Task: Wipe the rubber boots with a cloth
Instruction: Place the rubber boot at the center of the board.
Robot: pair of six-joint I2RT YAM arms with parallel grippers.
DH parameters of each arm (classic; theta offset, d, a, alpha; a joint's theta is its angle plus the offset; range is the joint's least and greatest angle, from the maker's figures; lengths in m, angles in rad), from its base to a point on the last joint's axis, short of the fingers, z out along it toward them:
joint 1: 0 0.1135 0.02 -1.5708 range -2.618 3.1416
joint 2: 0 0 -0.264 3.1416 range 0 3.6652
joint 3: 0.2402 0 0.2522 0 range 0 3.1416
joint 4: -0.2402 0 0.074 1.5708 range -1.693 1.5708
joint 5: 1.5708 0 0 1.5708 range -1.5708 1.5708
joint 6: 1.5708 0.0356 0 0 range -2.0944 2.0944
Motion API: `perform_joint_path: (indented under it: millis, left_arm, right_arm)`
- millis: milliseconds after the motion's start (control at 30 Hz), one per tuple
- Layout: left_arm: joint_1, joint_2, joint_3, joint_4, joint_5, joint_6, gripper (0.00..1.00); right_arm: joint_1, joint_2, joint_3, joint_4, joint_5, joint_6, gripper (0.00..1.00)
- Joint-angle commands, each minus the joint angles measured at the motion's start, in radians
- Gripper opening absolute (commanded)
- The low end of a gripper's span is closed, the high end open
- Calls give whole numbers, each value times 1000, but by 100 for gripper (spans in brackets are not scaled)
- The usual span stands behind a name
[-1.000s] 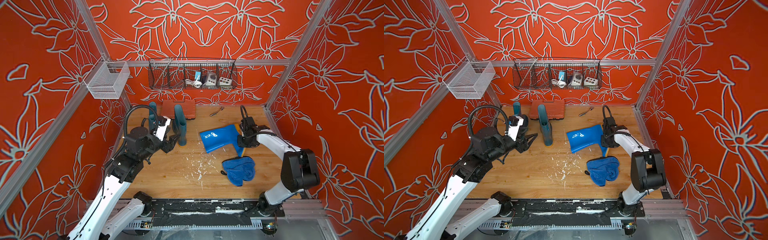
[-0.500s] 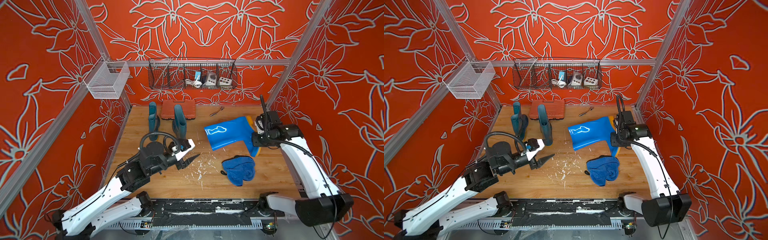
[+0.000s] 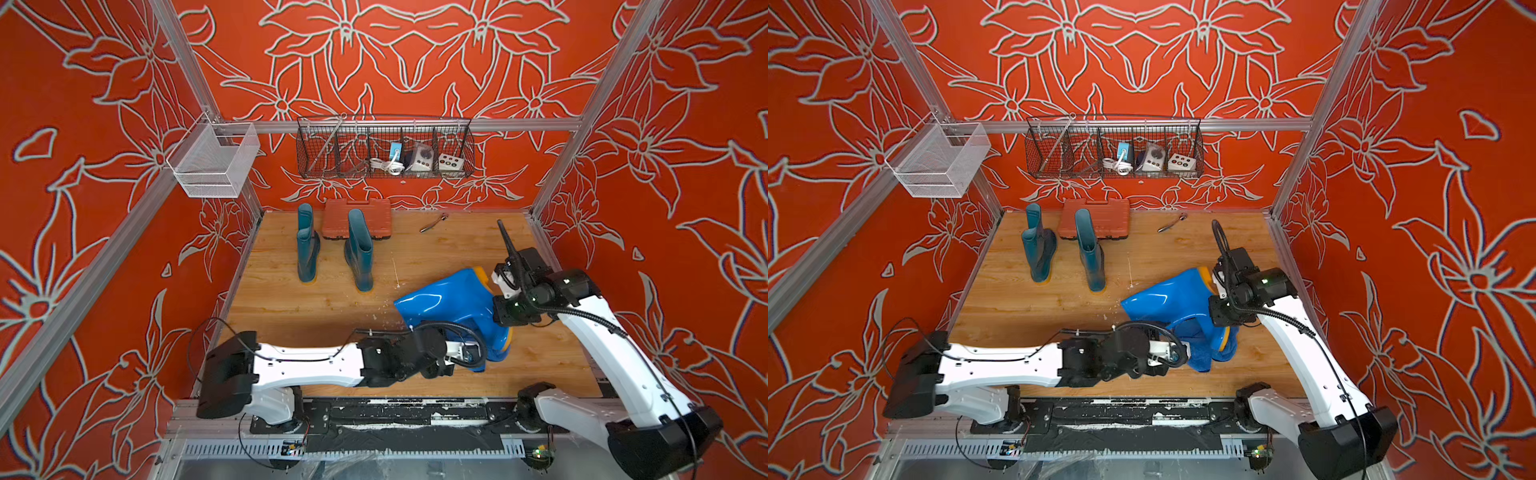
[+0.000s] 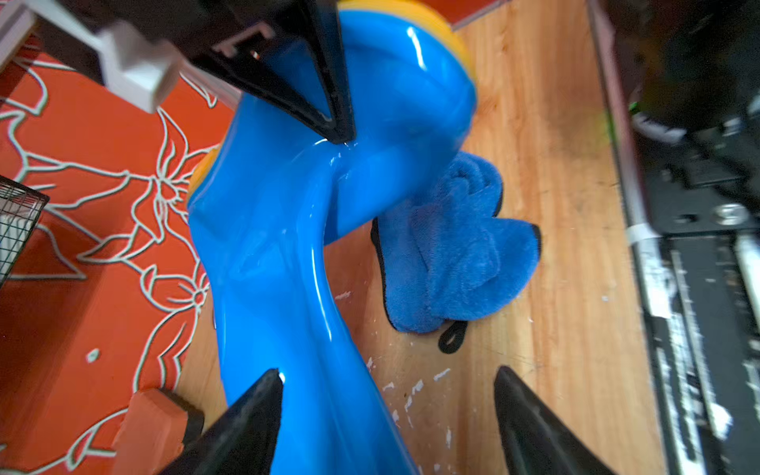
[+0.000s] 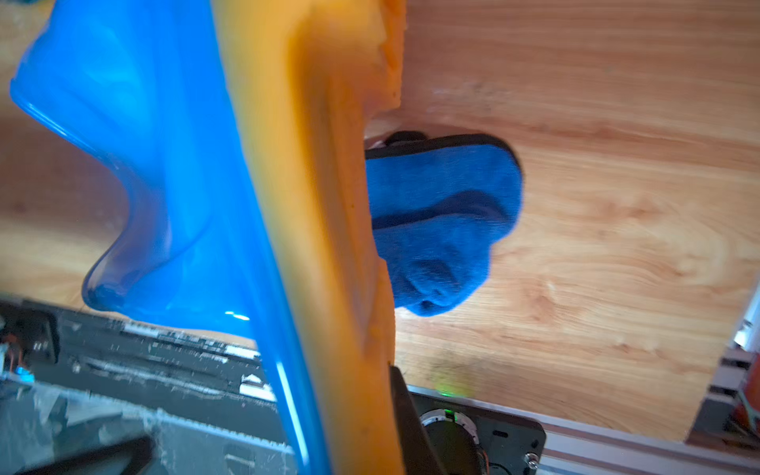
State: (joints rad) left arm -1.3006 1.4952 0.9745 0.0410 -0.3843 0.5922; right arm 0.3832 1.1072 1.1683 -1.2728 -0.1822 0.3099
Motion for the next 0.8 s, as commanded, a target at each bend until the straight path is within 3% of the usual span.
perform_joint_path:
  millis: [0, 100, 233, 300, 400, 433, 500, 600, 700, 767]
  left_arm:
    - [15, 74, 39, 101, -135, 32, 80]
    - [49, 106, 47, 134, -198, 36, 80]
    - [95, 94, 24, 112, -150, 43, 76]
    - [109, 98, 27, 86, -141, 46, 65]
    - [144, 92, 63, -15, -108, 10, 26]
    - [155, 86, 94, -87, -80, -27, 14]
    - [187, 65, 161, -247, 17, -111, 2]
    - [247, 17, 249, -439, 200, -212, 0]
    - [313, -16, 347, -617, 367, -292, 0]
    - [360, -9, 428, -745, 471, -334, 0]
  right_arm:
    - [53, -5, 2, 41, -88, 43, 0]
    - [65, -4, -12, 21, -102, 28, 0]
    - [64, -27, -47, 2, -110, 14, 0]
    - [65, -30, -58, 10, -158, 10, 0]
    - [65, -24, -65, 20, -226, -5, 2]
    - [63, -24, -61, 23, -232, -8, 10]
    - [62, -32, -36, 22, -200, -6, 28]
    - [51, -108, 1, 81, -87, 29, 63]
    - [45, -230, -5, 199, 30, 41, 80]
    - [43, -337, -55, 323, 70, 33, 86]
